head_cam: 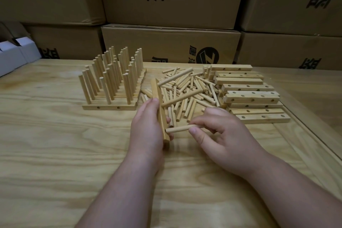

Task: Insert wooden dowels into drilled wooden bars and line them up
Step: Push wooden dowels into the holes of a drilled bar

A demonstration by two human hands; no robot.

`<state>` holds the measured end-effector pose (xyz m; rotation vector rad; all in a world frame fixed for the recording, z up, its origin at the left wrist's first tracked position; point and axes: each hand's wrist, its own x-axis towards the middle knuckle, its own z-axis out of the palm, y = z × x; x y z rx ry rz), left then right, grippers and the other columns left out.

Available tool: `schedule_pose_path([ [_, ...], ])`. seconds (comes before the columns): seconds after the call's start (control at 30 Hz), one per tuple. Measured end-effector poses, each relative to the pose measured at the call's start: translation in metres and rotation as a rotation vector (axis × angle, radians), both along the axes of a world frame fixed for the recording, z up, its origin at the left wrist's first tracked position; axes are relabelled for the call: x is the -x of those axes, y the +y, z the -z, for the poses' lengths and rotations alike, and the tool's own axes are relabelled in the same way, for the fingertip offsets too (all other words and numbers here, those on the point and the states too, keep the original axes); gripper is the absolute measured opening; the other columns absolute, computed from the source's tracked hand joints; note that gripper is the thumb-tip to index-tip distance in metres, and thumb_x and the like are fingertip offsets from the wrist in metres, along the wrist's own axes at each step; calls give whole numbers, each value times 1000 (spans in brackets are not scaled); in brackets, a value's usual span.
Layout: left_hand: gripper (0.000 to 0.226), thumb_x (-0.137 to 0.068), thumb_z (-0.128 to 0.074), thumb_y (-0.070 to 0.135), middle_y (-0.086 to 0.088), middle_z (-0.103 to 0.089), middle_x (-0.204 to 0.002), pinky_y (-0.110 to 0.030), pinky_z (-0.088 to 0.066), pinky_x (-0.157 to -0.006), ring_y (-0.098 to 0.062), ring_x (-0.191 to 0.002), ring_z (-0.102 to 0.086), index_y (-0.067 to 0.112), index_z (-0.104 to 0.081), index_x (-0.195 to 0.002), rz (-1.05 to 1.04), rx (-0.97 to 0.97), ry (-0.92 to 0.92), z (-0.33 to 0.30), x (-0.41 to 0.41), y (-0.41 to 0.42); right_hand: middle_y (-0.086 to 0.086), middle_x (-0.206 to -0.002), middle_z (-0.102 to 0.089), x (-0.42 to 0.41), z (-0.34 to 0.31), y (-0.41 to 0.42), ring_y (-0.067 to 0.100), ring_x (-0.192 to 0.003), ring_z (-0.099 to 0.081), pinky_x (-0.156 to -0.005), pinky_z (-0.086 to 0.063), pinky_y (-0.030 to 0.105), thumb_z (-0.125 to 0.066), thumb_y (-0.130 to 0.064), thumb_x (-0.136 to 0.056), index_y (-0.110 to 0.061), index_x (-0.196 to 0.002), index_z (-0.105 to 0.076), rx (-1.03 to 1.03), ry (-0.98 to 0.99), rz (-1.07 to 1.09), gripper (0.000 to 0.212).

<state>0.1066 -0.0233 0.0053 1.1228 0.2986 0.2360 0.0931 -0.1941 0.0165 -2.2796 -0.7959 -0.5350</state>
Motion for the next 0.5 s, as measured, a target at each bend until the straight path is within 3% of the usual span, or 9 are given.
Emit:
schedule_pose_path([
  [0.13, 40, -76, -60, 53, 3, -65, -62, -29, -44, -44, -13, -59, -62, 37, -70, -112, 25, -110, -40, 0, 1, -3, -18, -76, -52, 3, -4, 2, 4, -79, -54, -70, -38, 16, -67, -36, -90, -25, -98, -79, 6, -37, -21, 18],
  [0.33, 43, -82, -54, 53, 8, -62, -62, -27, -43, -41, -9, -57, -60, 27, -71, -111, -10, -150, -75, 1, 5, -4, -28, -73, -46, 10, -6, 14, -5, -74, -49, -68, -36, 11, -63, -38, -92, -27, -94, -78, 34, -66, -49, 19],
  [0.43, 41, -85, -51, 57, 9, -61, -63, -27, -44, -41, -10, -56, -58, 30, -72, -108, -5, -175, -76, 2, 6, -5, -30, -73, -48, 12, -6, 17, -8, -74, -49, -67, -34, 9, -61, -40, -92, -29, -92, -77, 33, -56, -49, 20],
  [0.5, 39, -85, -51, 57, 9, -63, -66, -28, -44, -43, -11, -59, -58, 33, -71, -108, 6, -180, -64, 1, 6, -5, -30, -69, -51, 13, -3, 16, -7, -69, -52, -63, -35, 8, -66, -36, -90, -31, -94, -72, -29, -14, -53, 9],
])
